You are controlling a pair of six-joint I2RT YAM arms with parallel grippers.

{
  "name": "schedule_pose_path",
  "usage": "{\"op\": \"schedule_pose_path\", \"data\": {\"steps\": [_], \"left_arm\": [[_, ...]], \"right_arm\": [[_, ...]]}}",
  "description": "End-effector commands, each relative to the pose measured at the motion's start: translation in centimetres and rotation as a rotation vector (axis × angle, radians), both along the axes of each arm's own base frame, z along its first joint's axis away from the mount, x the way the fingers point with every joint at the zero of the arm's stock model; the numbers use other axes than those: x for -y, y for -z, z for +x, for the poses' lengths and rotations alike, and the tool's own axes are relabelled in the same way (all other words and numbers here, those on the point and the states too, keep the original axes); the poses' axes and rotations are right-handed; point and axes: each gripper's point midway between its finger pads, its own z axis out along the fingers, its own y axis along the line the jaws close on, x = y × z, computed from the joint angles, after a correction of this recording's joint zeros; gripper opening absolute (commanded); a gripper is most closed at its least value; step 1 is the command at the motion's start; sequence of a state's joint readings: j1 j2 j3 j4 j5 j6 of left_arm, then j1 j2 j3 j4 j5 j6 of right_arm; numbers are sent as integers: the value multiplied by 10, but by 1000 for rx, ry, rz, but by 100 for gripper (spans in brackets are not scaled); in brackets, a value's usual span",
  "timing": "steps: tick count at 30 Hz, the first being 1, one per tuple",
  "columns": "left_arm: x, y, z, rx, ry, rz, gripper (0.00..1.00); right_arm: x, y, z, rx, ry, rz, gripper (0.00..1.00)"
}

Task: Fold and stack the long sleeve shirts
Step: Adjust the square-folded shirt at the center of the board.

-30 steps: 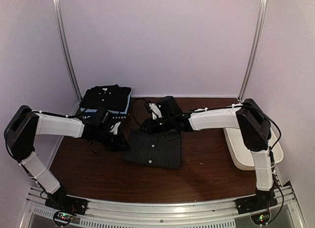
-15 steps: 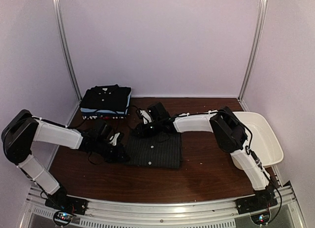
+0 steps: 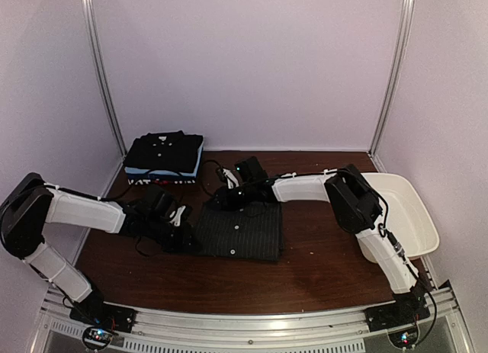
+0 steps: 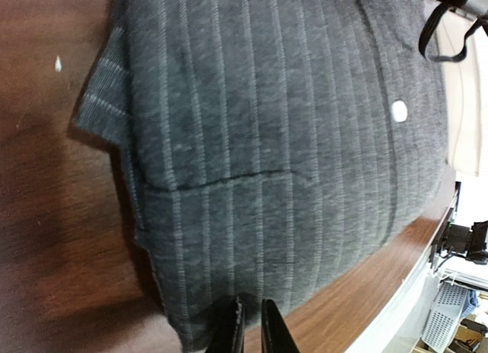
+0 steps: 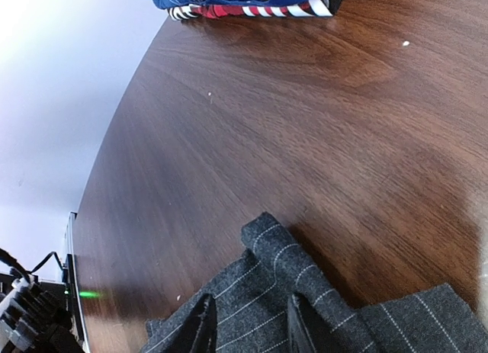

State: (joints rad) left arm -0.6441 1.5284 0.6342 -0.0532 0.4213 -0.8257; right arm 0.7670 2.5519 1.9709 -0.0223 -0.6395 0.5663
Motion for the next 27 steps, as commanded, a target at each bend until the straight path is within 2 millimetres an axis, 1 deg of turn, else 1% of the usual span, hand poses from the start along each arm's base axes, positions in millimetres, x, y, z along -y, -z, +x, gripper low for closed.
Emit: {"op": "schedule_pose_path", "data": {"steps": [1, 2, 3, 4, 6, 7, 8, 9, 12, 15, 17, 18, 19, 21, 23, 27], "left_arm": [[13, -49, 22, 103, -9, -32, 10], [13, -56, 26, 119, -16, -31, 10], [14, -63, 31, 135, -26, -27, 10], [15, -70, 35, 148, -32, -28, 11], [17, -78, 43, 166, -41, -27, 13], [19, -80, 45, 168, -42, -26, 13], [21, -81, 48, 171, -42, -25, 13], [23, -82, 51, 172, -40, -25, 13], [32, -81, 61, 173, -26, -21, 13], [41, -80, 71, 178, -8, -20, 13], [46, -77, 77, 178, 1, -14, 13], [48, -73, 79, 172, 4, -7, 12], [51, -73, 82, 172, 7, -8, 12], [54, -67, 86, 164, 14, 0, 12], [56, -62, 89, 159, 16, 9, 12], [51, -50, 92, 141, 10, 32, 12]], "right_arm": [[16, -69, 0, 74, 20, 18, 36], [21, -80, -3, 87, 24, 22, 36], [27, -98, -7, 104, 29, 37, 37], [31, -108, -13, 114, 32, 51, 37], [44, -116, -28, 109, 32, 58, 37], [49, -118, -36, 107, 31, 66, 37], [57, -110, -48, 87, 30, 61, 37], [63, -112, -57, 83, 29, 70, 37], [75, -107, -88, 53, 16, 70, 37], [87, -98, -120, 24, 9, 74, 37], [94, -88, -139, -1, 8, 76, 37], [97, -80, -148, -17, 8, 70, 37], [100, -72, -156, -32, 9, 64, 37], [108, -52, -169, -70, 21, 50, 37], [117, -37, -178, -103, 38, 59, 36], [138, -9, -193, -172, 84, 46, 35]]}}
